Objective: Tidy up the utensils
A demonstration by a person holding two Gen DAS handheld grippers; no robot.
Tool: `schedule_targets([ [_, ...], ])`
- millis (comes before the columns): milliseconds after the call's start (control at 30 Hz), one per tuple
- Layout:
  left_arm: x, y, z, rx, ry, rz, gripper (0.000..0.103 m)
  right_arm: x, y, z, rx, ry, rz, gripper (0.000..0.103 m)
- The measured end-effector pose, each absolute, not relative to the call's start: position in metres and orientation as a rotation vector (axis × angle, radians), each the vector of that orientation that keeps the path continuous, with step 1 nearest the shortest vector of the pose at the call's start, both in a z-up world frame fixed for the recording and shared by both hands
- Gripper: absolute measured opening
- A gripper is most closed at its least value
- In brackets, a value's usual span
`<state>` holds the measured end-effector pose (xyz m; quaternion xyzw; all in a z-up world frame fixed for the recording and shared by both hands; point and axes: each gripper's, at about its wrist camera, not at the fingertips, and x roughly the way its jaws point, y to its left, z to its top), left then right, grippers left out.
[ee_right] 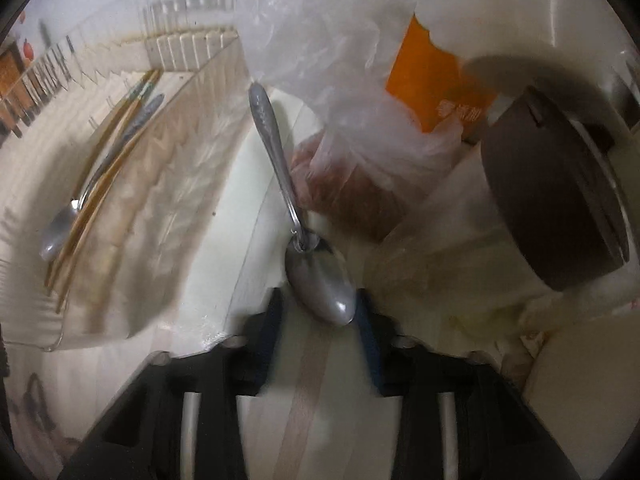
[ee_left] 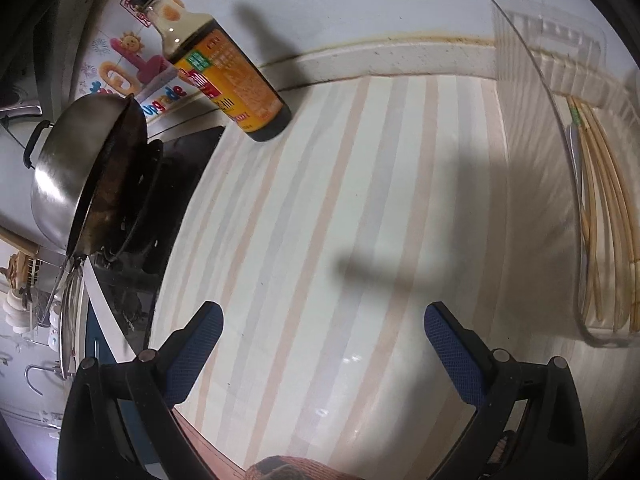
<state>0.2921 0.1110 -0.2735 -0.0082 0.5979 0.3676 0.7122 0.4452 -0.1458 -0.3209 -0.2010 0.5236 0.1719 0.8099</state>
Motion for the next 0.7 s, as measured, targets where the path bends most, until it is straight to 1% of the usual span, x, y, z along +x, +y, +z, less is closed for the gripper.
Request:
schedule_targets([
  [100, 0.291, 0.110, -0.276, -0.030, 1.337, 0.809, 0.103, 0.444, -0.141, -0.321, -0.444, 1.099, 0.344, 0.004],
  [200, 0.288, 0.108, -0.271, -0.043, 1.330, 0.803, 0.103, 0.442, -0.147, -0.310, -0.352, 1.102, 0.362, 0.002],
  [400, 0.280, 0.105, -0.243, -0.083, 1.278, 0.780, 0.103, 0.428, -0.173, -0.265, -0.041, 1.134, 0.436, 0.000],
  [533, 0.277, 0.108, -0.217, -0.133, 1.227, 0.773, 0.103, 0.418, -0.179, -0.226, 0.098, 1.104, 0.474, 0.000],
  [667, 0.274, 0.114, -0.198, -0.152, 1.179, 0.777, 0.103, 0.413, -0.171, -0.190, 0.121, 1.072, 0.505, 0.000],
  [700, 0.272, 0.115, -0.195, -0.158, 1.169, 0.778, 0.103, 0.418, -0.167, -0.192, 0.116, 1.116, 0.506, 0.000],
])
